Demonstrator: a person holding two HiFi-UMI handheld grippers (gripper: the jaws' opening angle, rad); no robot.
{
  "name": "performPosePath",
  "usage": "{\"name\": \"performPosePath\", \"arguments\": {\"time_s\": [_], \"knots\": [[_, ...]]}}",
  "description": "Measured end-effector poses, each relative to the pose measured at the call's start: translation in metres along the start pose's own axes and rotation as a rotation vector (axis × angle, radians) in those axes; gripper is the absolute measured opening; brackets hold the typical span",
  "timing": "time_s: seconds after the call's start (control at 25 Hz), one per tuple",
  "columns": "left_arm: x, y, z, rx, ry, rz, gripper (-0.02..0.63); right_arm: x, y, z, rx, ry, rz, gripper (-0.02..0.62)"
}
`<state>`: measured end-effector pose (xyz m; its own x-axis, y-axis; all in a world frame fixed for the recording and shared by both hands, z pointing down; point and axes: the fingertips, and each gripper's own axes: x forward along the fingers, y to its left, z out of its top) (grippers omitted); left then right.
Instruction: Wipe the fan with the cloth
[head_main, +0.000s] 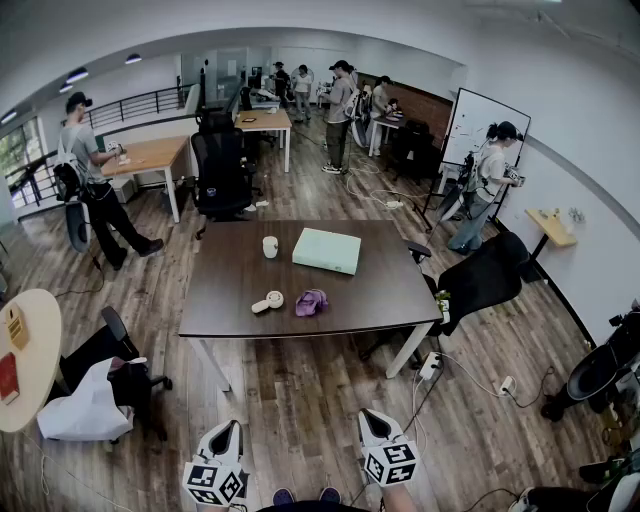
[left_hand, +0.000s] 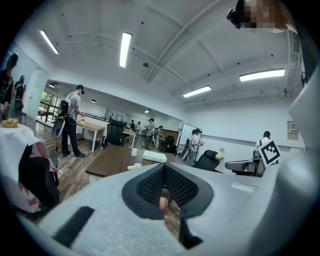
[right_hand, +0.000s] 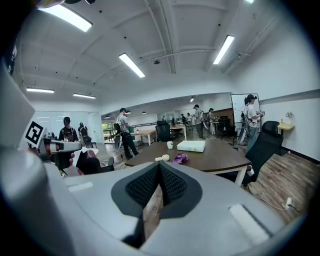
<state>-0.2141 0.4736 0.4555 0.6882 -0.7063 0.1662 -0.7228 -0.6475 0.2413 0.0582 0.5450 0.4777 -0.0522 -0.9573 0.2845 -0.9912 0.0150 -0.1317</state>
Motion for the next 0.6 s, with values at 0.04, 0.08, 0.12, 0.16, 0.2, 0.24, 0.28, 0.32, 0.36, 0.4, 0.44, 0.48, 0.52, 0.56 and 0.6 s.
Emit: {"name": "performPosePath", "arguments": {"time_s": [0.04,0.08,0.12,0.16,0.2,0.24,0.28,0.32,0.36,0.4,0.44,0.48,0.52,0.56,0.6], "knots": [[-0.003,0.001,-0.001,-0.004,-0.002,0.0,0.0,-0.002,0.003,0.0,-0.001,0.004,0.009,0.006],[-0.007,0.001,-0.003,-0.011,-0.004,0.002,0.0,-0.004,0.006,-0.001,-0.002,0.008,0.019,0.006],[-0.012,0.001,-0.006,-0.021,-0.004,0.005,0.0,-0.008,0.008,-0.002,-0.001,0.012,0.028,0.008],[-0.017,-0.001,-0.009,-0.033,-0.004,0.009,0.0,-0.012,0.01,-0.004,0.003,0.011,0.035,0.008],[-0.021,-0.002,-0.01,-0.042,-0.005,0.012,0.0,-0.015,0.011,-0.004,0.008,0.005,0.042,0.009],[-0.024,-0.001,-0.01,-0.045,-0.007,0.015,0.0,-0.016,0.013,-0.002,0.014,-0.005,0.047,0.009],[-0.025,0.0,-0.01,-0.044,-0.009,0.017,0.0,-0.016,0.015,0.0,0.019,-0.016,0.049,0.009],[-0.026,0.001,-0.009,-0.04,-0.012,0.019,0.0,-0.015,0.018,0.002,0.022,-0.024,0.046,0.009],[-0.026,0.002,-0.008,-0.034,-0.014,0.02,0.0,-0.015,0.019,0.002,0.025,-0.028,0.04,0.009],[-0.027,0.004,-0.008,-0.029,-0.017,0.02,0.0,-0.015,0.02,0.002,0.029,-0.028,0.033,0.009],[-0.028,0.005,-0.007,-0.026,-0.02,0.019,0.0,-0.015,0.02,0.001,0.033,-0.027,0.027,0.009],[-0.029,0.006,-0.007,-0.024,-0.023,0.015,0.0,-0.014,0.021,0.0,0.037,-0.027,0.023,0.009],[-0.03,0.008,-0.007,-0.024,-0.025,0.009,0.0,-0.013,0.022,0.0,0.042,-0.028,0.021,0.009],[-0.031,0.008,-0.007,-0.022,-0.024,0.001,0.0,-0.012,0.024,-0.001,0.048,-0.029,0.018,0.009],[-0.032,0.008,-0.007,-0.017,-0.021,-0.008,0.0,-0.011,0.026,-0.001,0.055,-0.03,0.015,0.009]]}}
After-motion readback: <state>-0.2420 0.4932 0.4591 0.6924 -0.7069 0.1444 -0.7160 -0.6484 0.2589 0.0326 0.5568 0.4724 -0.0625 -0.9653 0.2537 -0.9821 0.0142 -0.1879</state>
